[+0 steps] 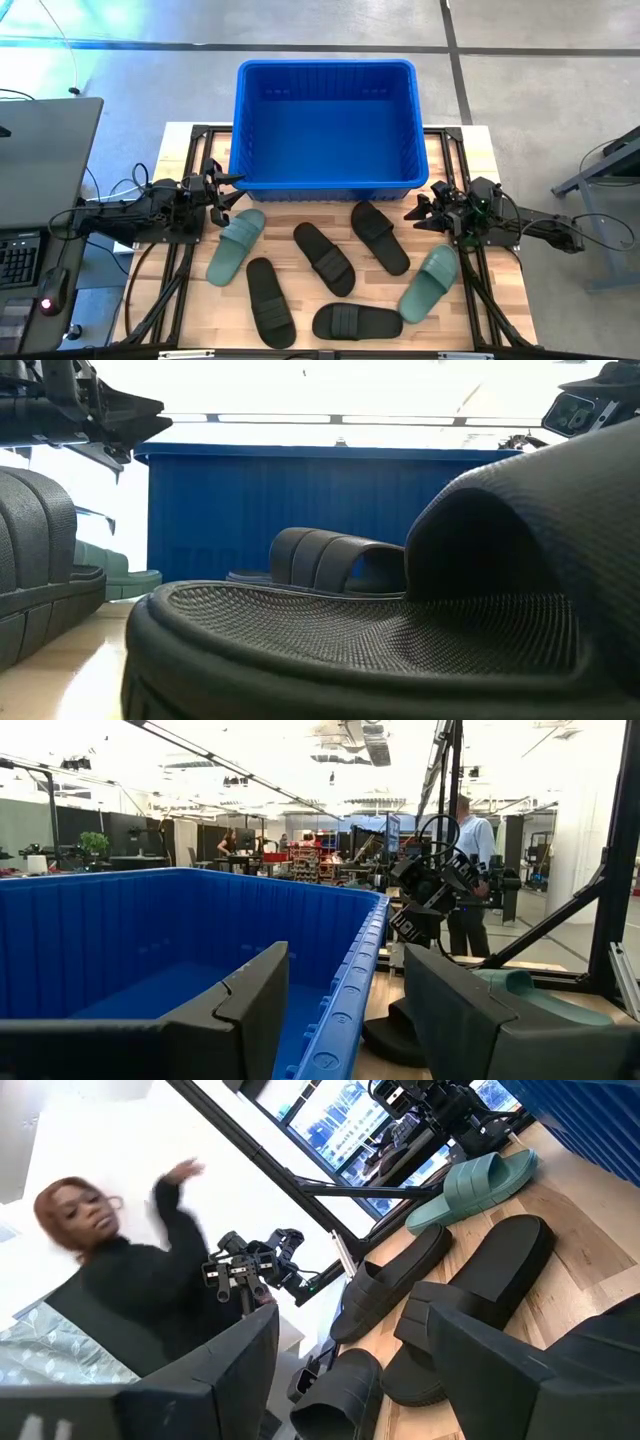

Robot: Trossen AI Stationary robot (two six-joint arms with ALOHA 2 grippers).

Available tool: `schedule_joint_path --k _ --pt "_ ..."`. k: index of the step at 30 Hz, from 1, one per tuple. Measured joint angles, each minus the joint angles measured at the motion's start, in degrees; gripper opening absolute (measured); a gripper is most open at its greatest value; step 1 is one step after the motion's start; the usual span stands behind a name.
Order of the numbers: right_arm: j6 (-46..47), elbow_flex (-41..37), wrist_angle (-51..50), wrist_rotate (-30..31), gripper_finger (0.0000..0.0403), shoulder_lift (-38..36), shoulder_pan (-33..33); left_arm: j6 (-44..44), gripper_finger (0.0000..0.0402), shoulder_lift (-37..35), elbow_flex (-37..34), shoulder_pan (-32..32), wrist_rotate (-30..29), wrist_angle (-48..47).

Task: Pick and place slides into bin

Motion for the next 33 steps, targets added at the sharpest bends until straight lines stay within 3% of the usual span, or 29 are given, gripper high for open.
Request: schedule_joint_path --k 20,23,28,33 --pt "-0.1 0.0 0.0 0.0 0.0245 0.0 0.0 -0.3 0.0184 0.1 -0.1 0.0 0.0 3.5" --pt "-5.7 0.0 0.0 0.4 0.0245 0.0 0.0 -3.5 0.0184 0.1 -0.1 0.0 -0.3 7.1" --pt "-9.9 0.0 0.4 5.2 0.0245 0.0 0.0 -6.3 0.0184 0.1 1.7 0.0 -0.4 12.7" --pt "-9.0 0.0 2.4 15.7 0.0245 0.0 0.1 -5.4 0.0184 1.4 11.5 0.0 8.5 9.9"
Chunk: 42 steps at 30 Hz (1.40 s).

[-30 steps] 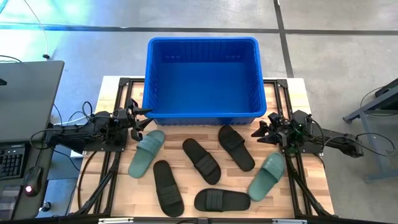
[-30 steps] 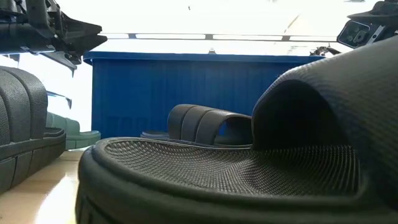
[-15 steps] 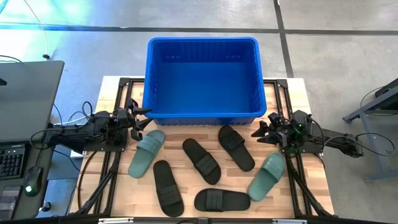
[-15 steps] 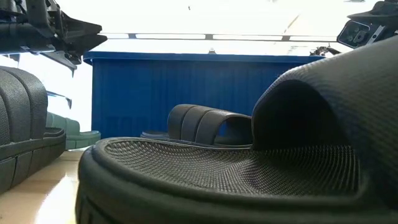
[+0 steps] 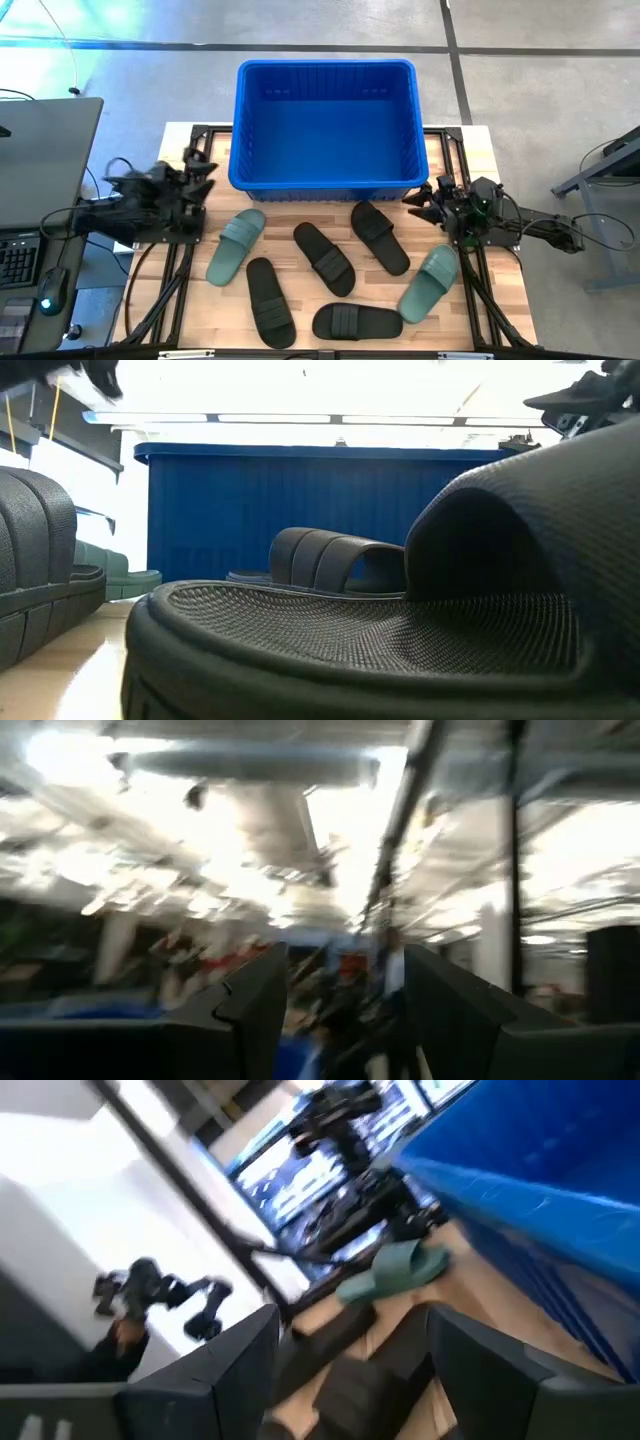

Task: Pick and place slides into bin
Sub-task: Put the black slide into the blue bin

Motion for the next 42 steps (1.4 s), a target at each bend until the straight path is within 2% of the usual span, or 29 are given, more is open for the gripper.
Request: schedule_joint_path --k 3,7,9,14,17,20,24,32,34,38,42 --pt "5.9 0.0 3.1 8.3 0.0245 0.0 -0.1 3.8 0.0184 4.4 10.1 0.0 2.7 -9.7" --pt "9.6 0.0 12.0 12.4 0.0245 0.0 -0.1 9.8 0.0184 14.8 27.1 0.0 4.0 -24.2" --pt "10.2 0.1 19.7 10.7 0.0245 0.0 -0.1 12.6 0.0184 21.4 35.4 0.0 5.7 -30.3" --pt "8.3 4.1 40.4 1.0 0.0245 0.0 1.0 18.4 0.0184 37.0 54.5 0.0 9.4 -44.4" --pt "3.2 10.0 42.6 -1.6 0.0245 0.0 3.0 20.2 0.0184 45.3 63.2 0.0 11.9 -51.7" --pt "-2.1 17.5 34.2 -3.0 0.0245 1.6 4.8 20.4 0.0184 52.9 69.1 0.0 15.6 -55.3" --pt "-6.6 27.8 18.1 -2.3 0.0245 9.6 6.1 21.8 0.0184 61.6 73.6 0.0 18.9 -56.3" --pt "-9.5 44.8 -9.8 -1.1 0.0245 27.1 6.4 21.9 0.0184 73.7 76.3 0.0 14.8 -56.4" --pt "-9.8 47.8 -15.9 -1.1 0.0245 30.5 6.4 21.5 0.0184 75.9 76.3 0.1 14.5 -57.6" --pt "-4.4 51.8 -25.9 -0.6 0.0245 36.0 6.3 19.5 0.0184 79.8 76.3 0.0 14.6 -59.1" --pt "-2.4 53.2 -32.4 3.2 0.0245 40.4 6.2 18.4 0.0184 81.9 76.3 0.0 13.7 -60.8"
